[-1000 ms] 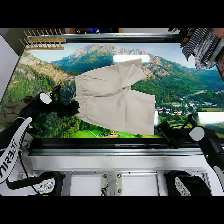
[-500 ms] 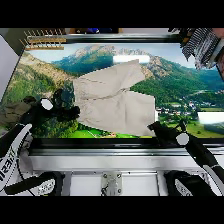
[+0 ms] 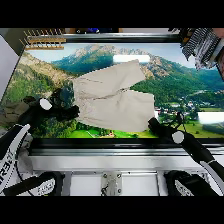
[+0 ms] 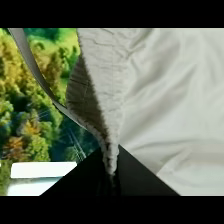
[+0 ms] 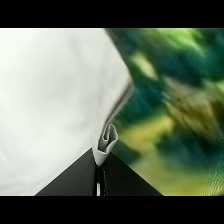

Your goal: Fold the clothes and pants, and hang the long-sleeved shirts on hangers.

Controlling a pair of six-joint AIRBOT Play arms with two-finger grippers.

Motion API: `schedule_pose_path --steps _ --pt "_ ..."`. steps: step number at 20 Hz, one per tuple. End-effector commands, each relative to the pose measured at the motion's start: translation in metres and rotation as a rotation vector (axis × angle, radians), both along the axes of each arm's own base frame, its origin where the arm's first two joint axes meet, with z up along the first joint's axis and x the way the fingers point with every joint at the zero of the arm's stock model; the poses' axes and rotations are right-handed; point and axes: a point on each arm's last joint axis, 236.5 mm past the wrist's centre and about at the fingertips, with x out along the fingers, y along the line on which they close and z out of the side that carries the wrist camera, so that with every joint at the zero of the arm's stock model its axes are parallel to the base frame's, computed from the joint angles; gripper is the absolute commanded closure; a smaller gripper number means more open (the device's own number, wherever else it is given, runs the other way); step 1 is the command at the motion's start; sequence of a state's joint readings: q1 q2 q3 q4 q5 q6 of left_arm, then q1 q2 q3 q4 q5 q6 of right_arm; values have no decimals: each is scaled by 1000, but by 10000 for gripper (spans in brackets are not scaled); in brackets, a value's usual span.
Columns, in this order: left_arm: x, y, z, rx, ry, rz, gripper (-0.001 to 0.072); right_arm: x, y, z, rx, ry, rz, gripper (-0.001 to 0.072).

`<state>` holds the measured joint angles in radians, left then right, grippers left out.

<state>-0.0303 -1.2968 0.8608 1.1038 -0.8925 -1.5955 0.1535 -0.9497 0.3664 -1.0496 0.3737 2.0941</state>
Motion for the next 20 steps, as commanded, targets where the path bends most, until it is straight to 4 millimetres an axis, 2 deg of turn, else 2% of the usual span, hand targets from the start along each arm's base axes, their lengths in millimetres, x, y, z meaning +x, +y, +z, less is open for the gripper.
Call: schedule_pose_path --steps 1,3,4,6,7,9,11,13,14,16,17,18,20 --pt "12 7 62 -20 -108 1 693 42 -22 76 -182 -174 166 710" --pt "10 1 138 -33 -238 -44 693 67 -41 168 -296 -315 234 709" --pt "2 -10 182 -60 -317 -76 693 73 -45 224 -348 -405 267 710" --pt "-23 -36 268 -136 -500 -135 693 69 -46 337 -436 -597 302 709" --pt "-40 -49 308 -173 -596 -164 693 59 -44 388 -475 -693 310 710" --pt "-83 -66 379 -223 -773 -213 693 26 -41 483 -540 -880 292 709" --pt "-129 -76 440 -300 -920 -237 693 -13 -39 551 -610 -1034 283 709" --pt "-172 -80 492 -394 -1060 -250 693 -49 -38 598 -651 -1153 252 709" --pt "-190 -79 514 -443 -1121 -252 693 -63 -38 614 -666 -1196 237 709" --pt "-209 -78 534 -510 -1174 -252 693 -79 -39 632 -691 -1244 221 709" --pt "-209 -78 531 -510 -1156 -252 694 -82 -39 635 -691 -1252 218 710" --pt "-202 -81 519 -493 -1104 -252 694 -81 -39 634 -681 -1247 218 709" --pt "-174 -85 475 -402 -936 -241 693 -57 -39 617 -635 -1175 230 709"
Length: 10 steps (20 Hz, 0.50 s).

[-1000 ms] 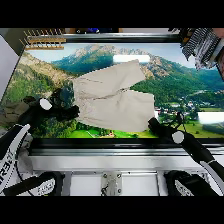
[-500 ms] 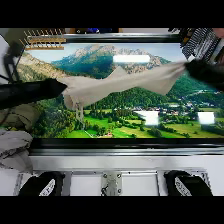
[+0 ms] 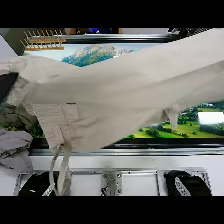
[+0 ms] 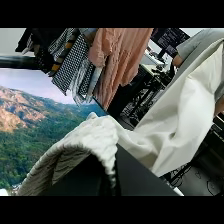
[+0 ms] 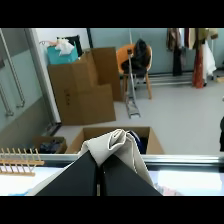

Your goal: Fold the clothes and pants, and hang the long-sleeved shirts on hangers.

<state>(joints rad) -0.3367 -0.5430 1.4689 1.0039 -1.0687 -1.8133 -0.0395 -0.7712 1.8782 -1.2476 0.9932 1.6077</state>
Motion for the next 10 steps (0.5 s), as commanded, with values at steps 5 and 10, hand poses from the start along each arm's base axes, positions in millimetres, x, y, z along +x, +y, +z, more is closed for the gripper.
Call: schedule_pose_path --steps 5,10 --pt "106 18 -186 485 572 160 693 145 1 -151 52 551 25 709" --pt "217 18 -341 625 753 239 693 283 -4 -358 72 969 17 709"
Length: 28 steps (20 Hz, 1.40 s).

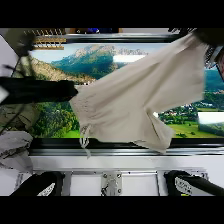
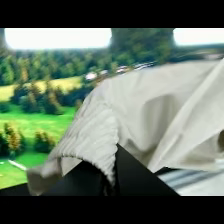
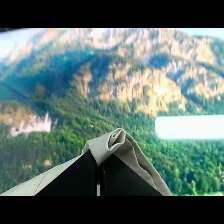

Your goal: Fold the clothes and pants, and hang the long-sleeved shirts on hangers.

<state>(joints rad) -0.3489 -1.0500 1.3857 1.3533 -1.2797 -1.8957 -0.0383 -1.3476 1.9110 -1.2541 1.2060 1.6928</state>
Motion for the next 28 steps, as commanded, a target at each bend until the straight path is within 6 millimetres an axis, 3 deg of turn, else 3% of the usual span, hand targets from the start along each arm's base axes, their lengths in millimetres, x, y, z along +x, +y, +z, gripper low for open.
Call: schedule_pose_path --steps 1,3,5,8,11,14,17,19,21,23,25,28 --pt "80 21 -106 108 78 86 693 74 -2 -135 23 223 -13 709" --pt "131 44 -138 78 84 170 693 99 -5 -173 32 241 -33 709" --pt "170 58 -156 -20 106 239 693 110 -4 -186 35 235 -40 709" --pt "200 56 -157 -187 109 192 693 108 3 -181 29 227 -27 709" --pt "203 72 -156 -216 128 189 693 85 8 -158 -38 232 13 710" --pt "183 77 -161 -189 190 124 693 43 20 -143 -131 260 52 710" --pt "161 72 -168 -182 258 79 693 -10 30 -162 -233 331 94 710" --pt "143 73 -173 -181 276 95 693 -49 32 -188 -244 401 93 709" --pt "105 73 -184 -171 303 98 693 -109 30 -228 -218 503 69 710" --pt "77 69 -194 -162 330 79 693 -148 24 -256 -228 568 73 709" --pt "50 62 -204 -151 364 48 693 -179 18 -284 -225 642 58 709" --pt "16 52 -220 -142 421 18 693 -210 14 -317 -233 740 57 709"
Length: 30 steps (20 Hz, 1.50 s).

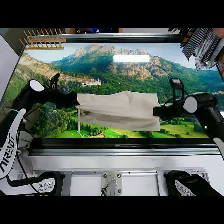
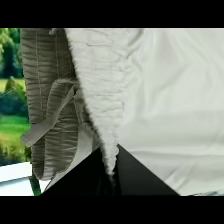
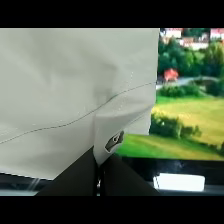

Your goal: Fold the clothes and pants, and hang the long-sleeved shirts on hangers.

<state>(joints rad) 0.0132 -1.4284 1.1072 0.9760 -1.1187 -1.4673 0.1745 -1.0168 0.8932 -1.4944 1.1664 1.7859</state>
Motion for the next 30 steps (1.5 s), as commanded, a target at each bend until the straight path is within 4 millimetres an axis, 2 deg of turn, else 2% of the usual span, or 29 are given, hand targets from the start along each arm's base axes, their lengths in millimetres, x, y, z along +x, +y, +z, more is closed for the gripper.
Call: schedule_pose_path --steps 1,4,8,10,12,18,19,20,21,22,24,26,28,30 --pt "-43 -11 -17 2 59 -47 693 -41 -7 -39 -17 109 -17 709" --pt "-59 -17 -13 2 53 -67 693 -46 -8 -45 -21 128 -17 709" --pt "-64 -19 23 0 -38 -83 693 -47 -9 -42 -23 127 -15 709" --pt "-74 -20 34 -6 -47 -100 693 -47 -9 -39 -21 115 -15 709" --pt "-90 -20 26 -6 -18 -105 693 -47 -8 -38 -20 113 -16 708" --pt "-142 -18 -26 -11 152 -96 692 -47 -8 -39 -19 115 -20 696" --pt "-147 -18 -31 -11 167 -96 606 -47 -8 -39 -19 115 -19 695" --pt "-150 -18 -33 -12 177 -96 253 -47 -8 -39 -17 115 -20 606" --pt "-150 -18 -33 -12 175 -96 120 -47 -7 -38 -11 114 -22 312" --pt "-145 -18 -27 -13 161 -99 120 -45 -6 -35 -7 110 -26 124" --pt "-132 -20 -5 -20 126 -125 120 -34 -15 -16 -2 85 -57 121" --pt "-117 -23 29 -24 47 -149 120 -14 -41 16 2 23 -85 121" --pt "-101 -23 65 -22 -60 -139 120 9 -68 41 94 -53 -139 121" --pt "-92 -23 100 -23 -165 -113 121 20 -83 38 269 -66 -165 121"
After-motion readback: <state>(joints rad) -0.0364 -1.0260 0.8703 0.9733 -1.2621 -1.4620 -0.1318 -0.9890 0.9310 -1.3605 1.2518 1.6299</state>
